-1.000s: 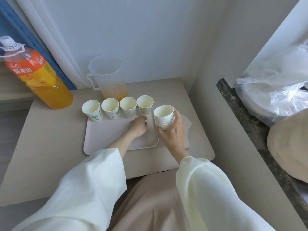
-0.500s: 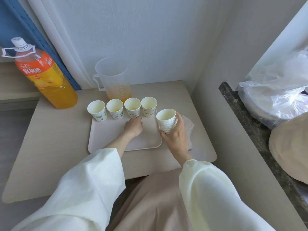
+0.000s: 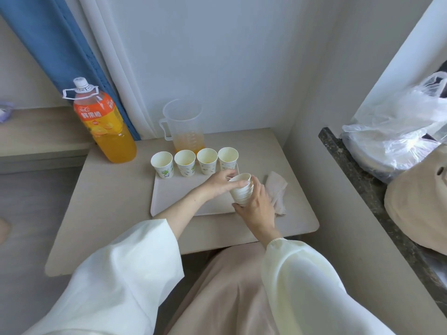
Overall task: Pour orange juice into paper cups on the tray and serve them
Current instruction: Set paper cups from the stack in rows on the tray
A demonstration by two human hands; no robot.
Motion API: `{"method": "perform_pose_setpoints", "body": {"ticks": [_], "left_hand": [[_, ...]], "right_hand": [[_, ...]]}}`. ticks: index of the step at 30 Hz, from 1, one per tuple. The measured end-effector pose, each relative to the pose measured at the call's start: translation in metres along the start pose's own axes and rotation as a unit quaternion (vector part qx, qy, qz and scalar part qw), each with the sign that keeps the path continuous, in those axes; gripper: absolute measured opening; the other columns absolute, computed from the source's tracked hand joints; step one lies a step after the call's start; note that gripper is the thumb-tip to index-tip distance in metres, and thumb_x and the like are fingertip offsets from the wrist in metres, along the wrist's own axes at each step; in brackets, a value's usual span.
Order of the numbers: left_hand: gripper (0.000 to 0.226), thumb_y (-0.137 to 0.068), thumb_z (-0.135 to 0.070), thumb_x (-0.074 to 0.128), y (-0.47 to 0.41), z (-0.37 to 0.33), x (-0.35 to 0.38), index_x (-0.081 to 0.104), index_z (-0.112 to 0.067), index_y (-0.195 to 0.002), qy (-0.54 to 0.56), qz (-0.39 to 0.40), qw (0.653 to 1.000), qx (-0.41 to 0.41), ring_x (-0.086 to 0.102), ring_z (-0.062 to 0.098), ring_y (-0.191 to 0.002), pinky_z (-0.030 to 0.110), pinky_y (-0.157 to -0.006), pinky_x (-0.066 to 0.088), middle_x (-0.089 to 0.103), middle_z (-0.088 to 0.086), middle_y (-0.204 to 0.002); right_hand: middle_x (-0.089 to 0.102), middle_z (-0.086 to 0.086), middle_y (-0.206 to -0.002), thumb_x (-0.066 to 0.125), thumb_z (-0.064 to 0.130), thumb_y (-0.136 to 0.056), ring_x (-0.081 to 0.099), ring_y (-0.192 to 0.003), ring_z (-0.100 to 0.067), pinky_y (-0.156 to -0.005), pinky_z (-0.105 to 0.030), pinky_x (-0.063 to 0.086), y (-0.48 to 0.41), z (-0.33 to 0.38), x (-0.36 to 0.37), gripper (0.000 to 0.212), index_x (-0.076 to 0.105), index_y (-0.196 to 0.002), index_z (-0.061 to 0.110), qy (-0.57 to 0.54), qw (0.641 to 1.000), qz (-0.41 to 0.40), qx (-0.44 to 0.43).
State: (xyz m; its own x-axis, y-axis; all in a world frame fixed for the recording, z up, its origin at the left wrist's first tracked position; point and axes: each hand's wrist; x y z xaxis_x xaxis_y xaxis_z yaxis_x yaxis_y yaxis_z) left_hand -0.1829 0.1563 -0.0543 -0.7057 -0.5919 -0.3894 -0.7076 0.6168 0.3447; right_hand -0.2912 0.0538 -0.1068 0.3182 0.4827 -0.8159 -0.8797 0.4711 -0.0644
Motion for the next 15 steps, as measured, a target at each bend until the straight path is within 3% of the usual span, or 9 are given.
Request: {"method": "perform_pose_setpoints", "body": {"ticks": [3,5,8,13,15], "left_hand": [[0.036,-0.087,-0.031,0.070,0.010,0.004,0.000,0.054,-0.023,-0.118,0.008,-0.004,1.000,0.012,0.050,0.003,-0.103,0.015,-0.082,0.040,0.051,-0.024,-0.099],[0.051,-0.082,-0.033,0.075,0.017,0.006,-0.003,0.056,-0.015,-0.125,0.004,-0.010,1.000,0.017,0.053,0.006,-0.109,0.019,-0.090,0.040,0.057,-0.016,-0.109],[0.083,-0.063,-0.055,0.074,0.026,0.011,-0.007,0.055,-0.013,-0.132,-0.007,-0.037,0.999,0.024,0.054,0.011,-0.118,0.027,-0.101,0.043,0.059,-0.004,-0.126],[0.031,-0.084,-0.034,0.071,0.034,0.016,-0.015,0.061,-0.017,-0.108,-0.015,-0.115,0.993,0.023,0.053,0.010,-0.101,0.025,-0.091,0.041,0.059,-0.005,-0.107],[0.040,-0.086,-0.034,0.070,0.037,0.018,-0.032,0.060,-0.014,-0.119,0.032,-0.185,0.982,0.015,0.052,0.012,-0.102,0.022,-0.086,0.038,0.056,0.000,-0.111]], "right_hand": [[0.044,0.004,-0.130,0.075,0.040,-0.074,0.050,-0.116,-0.018,-0.077,-0.036,0.051,0.011,0.007,-0.001,0.090,0.024,-0.146,0.022,0.006,1.000,0.006,-0.002],[0.045,0.004,-0.129,0.075,0.040,-0.074,0.050,-0.116,-0.017,-0.077,-0.033,0.049,0.017,0.011,-0.001,0.090,0.025,-0.147,0.021,0.023,1.000,0.008,-0.013],[0.047,0.003,-0.128,0.075,0.040,-0.074,0.050,-0.116,-0.018,-0.077,-0.031,0.048,0.022,0.018,0.000,0.090,0.027,-0.146,0.019,0.042,0.998,0.016,-0.037],[0.047,0.003,-0.127,0.077,0.038,-0.074,0.048,-0.115,-0.020,-0.077,-0.035,0.050,0.021,0.029,0.004,0.089,0.027,-0.145,0.020,0.050,0.997,0.034,-0.053],[0.046,0.003,-0.126,0.077,0.038,-0.074,0.048,-0.115,-0.022,-0.075,-0.035,0.050,0.020,0.030,0.005,0.086,0.028,-0.143,0.021,0.063,0.996,0.039,-0.046]]}}
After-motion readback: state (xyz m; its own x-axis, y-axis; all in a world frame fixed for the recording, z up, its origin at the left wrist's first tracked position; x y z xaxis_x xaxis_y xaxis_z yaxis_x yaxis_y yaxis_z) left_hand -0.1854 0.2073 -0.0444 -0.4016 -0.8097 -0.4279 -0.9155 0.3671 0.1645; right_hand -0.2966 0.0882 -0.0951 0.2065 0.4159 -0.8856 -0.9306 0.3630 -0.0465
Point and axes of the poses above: each hand's wrist, its own y-axis away from the middle knuckle, its own x-axis out of the palm, z = x × y
